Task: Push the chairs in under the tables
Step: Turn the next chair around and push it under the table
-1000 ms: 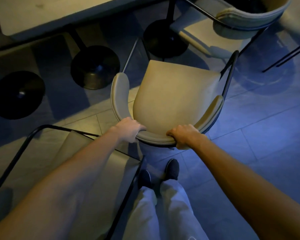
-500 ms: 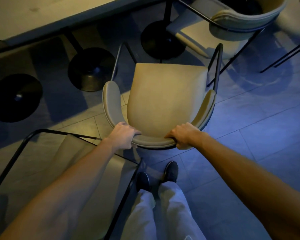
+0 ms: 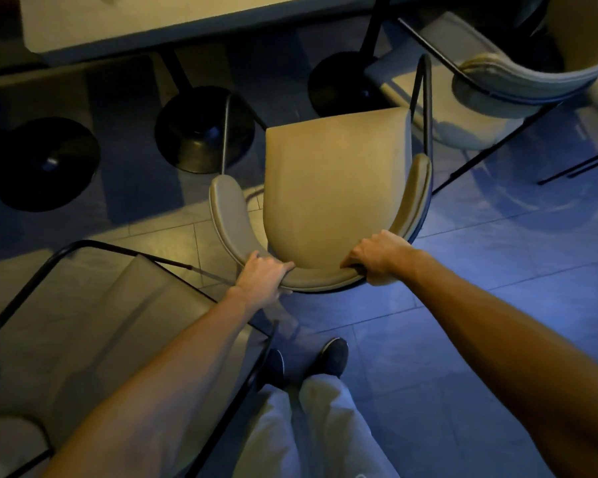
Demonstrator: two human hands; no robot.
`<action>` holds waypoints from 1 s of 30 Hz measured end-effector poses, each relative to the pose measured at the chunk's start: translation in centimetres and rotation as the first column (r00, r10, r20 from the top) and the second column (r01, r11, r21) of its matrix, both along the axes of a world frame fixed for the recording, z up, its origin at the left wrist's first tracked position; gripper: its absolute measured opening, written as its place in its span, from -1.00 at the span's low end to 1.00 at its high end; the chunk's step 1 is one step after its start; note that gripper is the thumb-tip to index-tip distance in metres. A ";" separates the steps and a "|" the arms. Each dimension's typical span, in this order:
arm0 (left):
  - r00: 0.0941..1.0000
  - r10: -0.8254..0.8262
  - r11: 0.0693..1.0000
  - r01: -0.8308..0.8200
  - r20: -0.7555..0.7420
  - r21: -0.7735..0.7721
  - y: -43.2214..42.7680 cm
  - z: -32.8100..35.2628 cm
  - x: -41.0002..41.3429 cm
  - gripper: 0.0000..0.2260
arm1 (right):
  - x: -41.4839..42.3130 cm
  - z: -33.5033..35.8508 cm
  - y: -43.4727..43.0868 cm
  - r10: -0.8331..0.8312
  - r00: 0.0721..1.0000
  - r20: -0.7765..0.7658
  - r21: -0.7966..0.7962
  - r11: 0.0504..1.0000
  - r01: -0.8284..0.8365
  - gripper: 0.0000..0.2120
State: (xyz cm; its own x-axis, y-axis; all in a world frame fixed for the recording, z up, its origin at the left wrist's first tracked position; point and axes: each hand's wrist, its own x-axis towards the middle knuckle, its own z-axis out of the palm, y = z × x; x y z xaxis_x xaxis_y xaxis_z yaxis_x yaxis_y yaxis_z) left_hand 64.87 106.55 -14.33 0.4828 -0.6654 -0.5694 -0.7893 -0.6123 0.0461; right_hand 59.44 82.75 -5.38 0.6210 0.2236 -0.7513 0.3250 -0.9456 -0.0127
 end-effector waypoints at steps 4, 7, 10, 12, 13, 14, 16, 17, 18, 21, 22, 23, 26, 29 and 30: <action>0.997 0.020 0.999 -0.024 0.073 0.048 -2.3 0.1 0.0 -0.52 | 1.1 0.0 -2.5 0.030 0.999 -0.012 0.004 1.000 -0.030 -0.54; 0.995 0.054 0.998 -0.058 0.088 0.035 -4.0 0.3 -0.5 -0.58 | 1.3 -0.1 -4.3 0.037 0.999 -0.033 -0.001 0.999 -0.037 -0.50; 0.992 0.087 0.994 -0.091 0.090 0.053 -5.1 0.6 -0.8 -0.62 | 1.7 -0.2 -5.5 0.063 0.997 -0.037 -0.009 0.998 -0.064 -0.48; 0.991 0.102 0.992 -0.108 0.083 0.070 -6.0 1.1 -0.9 -0.64 | 2.0 -0.2 -6.2 0.084 0.996 -0.034 -0.014 0.996 -0.085 -0.48; 0.991 0.106 0.991 -0.112 0.083 0.076 -6.5 1.5 -1.1 -0.65 | 2.2 0.0 -6.6 0.087 0.996 -0.034 -0.020 0.996 -0.088 -0.48; 0.990 0.112 0.989 -0.119 0.086 0.085 -7.0 1.7 -1.5 -0.66 | 2.2 0.0 -7.0 0.095 0.995 -0.027 -0.032 0.995 -0.096 -0.48; 0.987 0.133 0.985 -0.142 0.086 0.099 -7.9 2.0 -2.1 -0.67 | 2.5 0.0 -7.6 0.129 0.992 -0.015 -0.060 0.990 -0.129 -0.50; 0.986 0.148 0.982 -0.156 0.082 0.103 -8.2 2.1 -2.3 -0.67 | 2.7 0.0 -7.9 0.141 0.990 -0.016 -0.068 0.988 -0.141 -0.50; 0.984 0.161 0.980 -0.169 0.082 0.104 -8.3 2.0 -2.5 -0.66 | 3.0 -0.1 -8.1 0.155 0.988 -0.012 -0.068 0.985 -0.156 -0.50; 0.977 0.187 0.977 -0.196 0.097 0.089 -8.1 2.0 -2.4 -0.64 | 3.9 -0.5 -8.0 0.180 0.984 -0.012 -0.052 0.982 -0.180 -0.49; 0.976 0.188 0.977 -0.197 0.111 0.084 -8.0 2.0 -2.3 -0.63 | 4.2 -0.8 -8.1 0.181 0.983 -0.008 -0.044 0.982 -0.182 -0.49; 0.974 0.187 0.978 -0.197 0.128 0.073 -8.1 2.0 -2.1 -0.63 | 4.5 -1.2 -8.2 0.187 0.982 -0.002 -0.041 0.981 -0.187 -0.48; 0.970 0.204 0.975 -0.214 0.134 0.058 -9.1 2.4 -1.8 -0.64 | 5.1 -1.9 -9.4 0.181 0.983 0.000 -0.043 0.983 -0.181 -0.47; 0.969 0.216 0.974 -0.223 0.122 0.047 -10.9 2.6 -1.5 -0.70 | 5.3 -2.5 -11.3 0.172 0.985 0.023 -0.078 0.982 -0.170 -0.48; 0.969 0.217 0.974 -0.223 0.120 0.037 -11.6 2.7 -1.4 -0.71 | 5.2 -2.6 -12.0 0.174 0.984 0.031 -0.099 0.980 -0.170 -0.48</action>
State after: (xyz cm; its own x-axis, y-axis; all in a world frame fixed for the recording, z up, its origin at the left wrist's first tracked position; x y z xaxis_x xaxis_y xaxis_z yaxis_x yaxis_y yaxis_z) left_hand 63.45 94.92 -11.65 0.6779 -0.5074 -0.5319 -0.6330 -0.7709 -0.0714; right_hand 64.67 70.75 -8.01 0.6089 0.2585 -0.7500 0.4816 -0.8717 0.0906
